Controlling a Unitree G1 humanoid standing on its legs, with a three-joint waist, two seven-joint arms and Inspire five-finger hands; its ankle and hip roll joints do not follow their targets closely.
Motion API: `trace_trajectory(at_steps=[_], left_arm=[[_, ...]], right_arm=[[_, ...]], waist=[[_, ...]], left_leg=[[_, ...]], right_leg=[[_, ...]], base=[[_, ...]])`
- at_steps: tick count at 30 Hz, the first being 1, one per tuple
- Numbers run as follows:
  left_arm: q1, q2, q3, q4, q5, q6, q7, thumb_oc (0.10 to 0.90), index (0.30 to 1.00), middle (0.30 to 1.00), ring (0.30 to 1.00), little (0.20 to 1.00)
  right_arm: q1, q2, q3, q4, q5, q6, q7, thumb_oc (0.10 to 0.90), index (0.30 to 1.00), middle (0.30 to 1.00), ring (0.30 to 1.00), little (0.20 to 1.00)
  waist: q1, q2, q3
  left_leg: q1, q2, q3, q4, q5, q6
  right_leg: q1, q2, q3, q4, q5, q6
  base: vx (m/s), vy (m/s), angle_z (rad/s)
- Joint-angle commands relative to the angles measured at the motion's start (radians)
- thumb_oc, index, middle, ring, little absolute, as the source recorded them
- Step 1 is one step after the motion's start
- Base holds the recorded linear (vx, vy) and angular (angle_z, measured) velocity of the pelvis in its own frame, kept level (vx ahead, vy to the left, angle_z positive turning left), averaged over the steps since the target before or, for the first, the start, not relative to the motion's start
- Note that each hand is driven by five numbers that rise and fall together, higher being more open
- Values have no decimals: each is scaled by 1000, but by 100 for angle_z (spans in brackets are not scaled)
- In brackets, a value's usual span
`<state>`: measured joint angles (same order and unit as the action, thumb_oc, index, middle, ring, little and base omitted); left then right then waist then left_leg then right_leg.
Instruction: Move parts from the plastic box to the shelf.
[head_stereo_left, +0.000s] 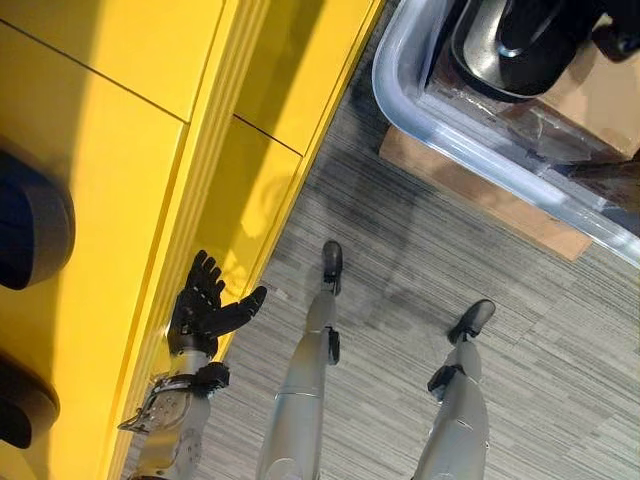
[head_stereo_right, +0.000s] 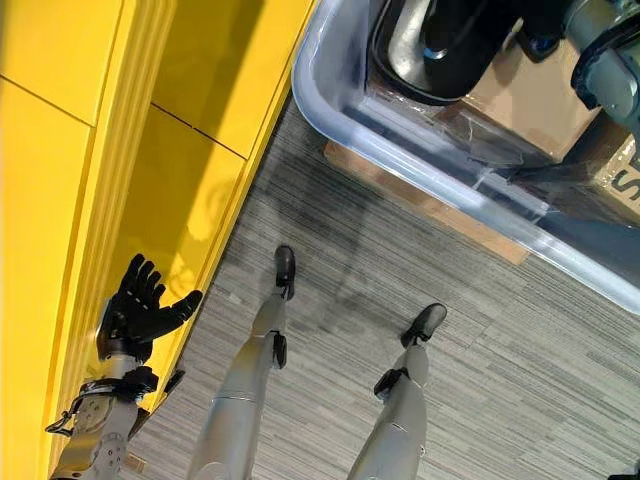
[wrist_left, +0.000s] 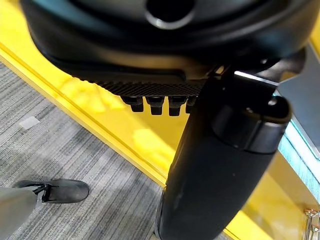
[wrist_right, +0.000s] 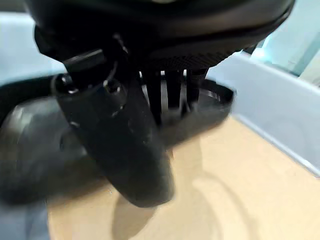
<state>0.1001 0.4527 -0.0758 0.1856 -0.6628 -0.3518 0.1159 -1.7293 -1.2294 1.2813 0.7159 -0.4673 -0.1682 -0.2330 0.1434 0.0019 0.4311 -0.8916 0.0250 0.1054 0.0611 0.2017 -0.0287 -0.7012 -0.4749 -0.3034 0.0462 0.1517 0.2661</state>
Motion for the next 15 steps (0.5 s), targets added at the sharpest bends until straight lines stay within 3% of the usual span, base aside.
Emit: trace_trajectory(at_steps=[1,9,15], left_arm=[[31,41,96,-73,-26,-77,23,900,1000,1000,1000,1000],[25,37,87,-72,-20,-77,25,900,1000,1000,1000,1000],[21,45,83,-68,-16,-73,18,900,1000,1000,1000,1000]], right_arm=[[-105,-33,119,79,-2,12,33,400,300,300,300,300],[-80,-28,119,54,4,4,31,400,300,300,300,300],[-53,-35,112,25,3,-3,33,400,300,300,300,300]], waist=[[37,18,88],[36,32,89],[35,25,89]], left_leg=[[91,-51,36,21,-137,-42],[103,-44,35,14,-129,-46],[124,-32,34,9,-121,-52]], right_leg=[[158,49,24,124,-41,-9],[167,59,22,123,-45,-10],[195,68,16,114,-42,-10]], base=[[0,0,0],[0,0,0],[-5,-5,0]])
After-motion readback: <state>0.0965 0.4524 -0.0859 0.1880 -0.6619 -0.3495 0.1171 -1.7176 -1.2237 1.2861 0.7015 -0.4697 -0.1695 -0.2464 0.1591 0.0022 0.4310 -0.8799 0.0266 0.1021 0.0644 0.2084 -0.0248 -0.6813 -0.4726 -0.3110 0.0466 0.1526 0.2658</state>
